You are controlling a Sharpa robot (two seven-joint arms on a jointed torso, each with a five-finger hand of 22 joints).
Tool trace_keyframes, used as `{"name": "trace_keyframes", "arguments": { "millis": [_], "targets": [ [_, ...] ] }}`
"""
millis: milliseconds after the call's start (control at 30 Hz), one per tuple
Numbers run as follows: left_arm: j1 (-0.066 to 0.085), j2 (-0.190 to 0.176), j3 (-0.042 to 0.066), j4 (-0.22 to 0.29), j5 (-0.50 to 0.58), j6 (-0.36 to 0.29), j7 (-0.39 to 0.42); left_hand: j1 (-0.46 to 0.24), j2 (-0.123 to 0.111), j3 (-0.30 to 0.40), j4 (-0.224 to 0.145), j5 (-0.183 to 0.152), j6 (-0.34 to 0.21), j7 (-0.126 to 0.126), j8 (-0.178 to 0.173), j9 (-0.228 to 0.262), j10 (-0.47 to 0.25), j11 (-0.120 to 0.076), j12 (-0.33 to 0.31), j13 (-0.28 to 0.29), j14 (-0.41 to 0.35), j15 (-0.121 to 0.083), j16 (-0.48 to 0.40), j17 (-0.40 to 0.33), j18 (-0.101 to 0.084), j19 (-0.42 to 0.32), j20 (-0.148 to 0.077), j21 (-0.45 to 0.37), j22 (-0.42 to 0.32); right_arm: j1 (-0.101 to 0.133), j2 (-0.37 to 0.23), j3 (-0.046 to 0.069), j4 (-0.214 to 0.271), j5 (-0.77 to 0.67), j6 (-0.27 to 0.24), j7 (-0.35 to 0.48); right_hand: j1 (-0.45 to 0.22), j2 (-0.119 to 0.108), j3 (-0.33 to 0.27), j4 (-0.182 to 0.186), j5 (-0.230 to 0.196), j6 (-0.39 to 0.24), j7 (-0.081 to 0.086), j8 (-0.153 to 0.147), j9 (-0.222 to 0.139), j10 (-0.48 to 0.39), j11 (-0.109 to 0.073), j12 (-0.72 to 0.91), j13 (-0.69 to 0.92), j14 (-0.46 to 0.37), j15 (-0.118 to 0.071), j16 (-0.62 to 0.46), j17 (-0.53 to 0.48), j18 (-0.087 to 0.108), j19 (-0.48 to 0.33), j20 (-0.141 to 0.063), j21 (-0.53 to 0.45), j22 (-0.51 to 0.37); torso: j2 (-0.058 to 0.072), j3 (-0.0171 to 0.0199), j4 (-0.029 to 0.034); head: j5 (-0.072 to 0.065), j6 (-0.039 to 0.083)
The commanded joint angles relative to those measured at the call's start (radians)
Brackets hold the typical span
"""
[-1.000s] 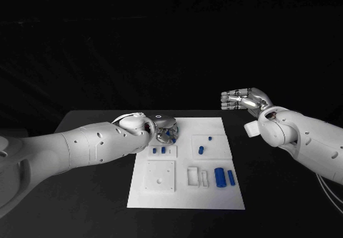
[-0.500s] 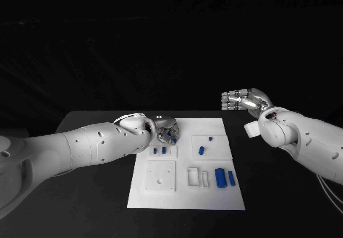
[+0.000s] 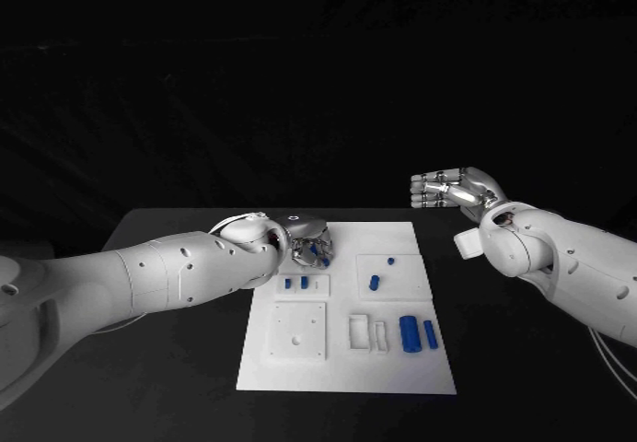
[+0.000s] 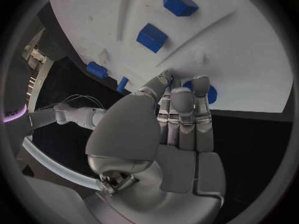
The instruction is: Assemble the parts on the task board
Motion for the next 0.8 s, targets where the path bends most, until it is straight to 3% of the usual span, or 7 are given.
{"name": "trace_keyframes", "arguments": {
  "millis": [33, 233, 467, 633, 800],
  "targets": [
    [-0.001, -0.005, 0.001, 0.01, 0.038, -0.057, 0.022, -0.012, 0.003, 0.01, -0.003, 0.003, 0.008, 0.002, 0.003, 0.001, 0.008, 0.001, 0.005, 0.002, -0.002, -0.004, 0.005, -0.001, 0.004, -0.005, -0.006, 0.005, 0.019, 0.0, 0.0, 0.0, 0.003, -0.005, 0.016, 0.007, -0.001, 0.003, 0.007, -0.001, 0.004, 0.004, 0.002, -0.001, 0.001, -0.003, 0.001, -0.002, -0.002, -0.004, 0.0, -0.006, -0.001, 0.015, 0.0, -0.001, -0.001, -0.001, 0.0, -0.0002, 0.0008, 0.002, 0.003],
    [-0.002, -0.03, 0.011, 0.039, 0.071, -0.084, 0.029, -0.016, 0.001, 0.016, -0.01, 0.004, 0.011, 0.002, 0.003, 0.001, 0.012, 0.0, 0.005, 0.002, -0.002, -0.005, 0.006, -0.001, 0.003, -0.005, -0.007, 0.008, 0.019, 0.0, -0.002, 0.0, 0.004, -0.006, 0.016, 0.007, -0.001, 0.003, 0.007, -0.001, 0.004, 0.004, 0.002, -0.001, 0.001, -0.003, 0.001, -0.002, -0.002, -0.004, 0.0, -0.006, -0.001, 0.015, 0.0, -0.001, -0.001, -0.001, 0.0, 0.0001, 0.0019, 0.004, 0.009],
    [-0.001, -0.091, 0.044, 0.099, 0.114, -0.068, 0.024, -0.017, -0.002, 0.016, -0.013, 0.001, 0.012, 0.001, 0.003, 0.001, 0.011, 0.0, 0.005, 0.002, -0.003, -0.005, 0.005, -0.001, 0.003, -0.006, -0.007, 0.008, 0.019, 0.0, -0.007, 0.0, 0.005, -0.006, 0.015, 0.006, -0.001, 0.003, 0.007, -0.001, 0.004, 0.004, 0.002, -0.001, 0.001, -0.003, 0.001, -0.002, -0.002, -0.004, 0.0, -0.006, -0.001, 0.015, 0.0, -0.001, -0.001, -0.001, -0.001, -0.0014, 0.0026, 0.003, 0.006],
    [0.0, -0.144, 0.054, 0.146, 0.13, -0.05, 0.012, -0.016, -0.003, 0.016, -0.016, 0.0, 0.013, 0.001, 0.003, 0.001, 0.012, 0.0, 0.005, 0.002, -0.002, -0.005, 0.005, -0.002, 0.002, -0.009, -0.007, 0.009, 0.019, 0.0, -0.011, 0.0, 0.005, -0.006, 0.014, 0.005, -0.004, -0.002, 0.016, -0.001, 0.005, 0.006, 0.002, -0.001, 0.001, -0.001, 0.0, -0.002, -0.002, -0.003, 0.0, -0.006, -0.001, 0.015, 0.001, -0.001, 0.0, -0.001, -0.002, 0.0001, 0.0035, 0.003, 0.007],
    [0.001, -0.195, 0.057, 0.186, 0.135, -0.029, -0.001, -0.016, -0.004, 0.015, -0.017, 0.0, 0.014, 0.001, 0.003, 0.0, 0.012, -0.001, 0.005, 0.002, -0.002, -0.004, 0.005, -0.002, 0.002, -0.01, -0.007, 0.009, 0.019, 0.0, -0.016, 0.0, 0.008, -0.008, 0.014, 0.004, -0.004, -0.002, 0.016, -0.001, 0.005, 0.006, 0.002, -0.001, 0.001, -0.001, 0.0, -0.002, -0.002, -0.003, 0.0, -0.006, -0.001, 0.015, 0.001, -0.001, 0.0, -0.001, 0.0, -0.0025, 0.0017, 0.003, 0.005]
  ]
}}
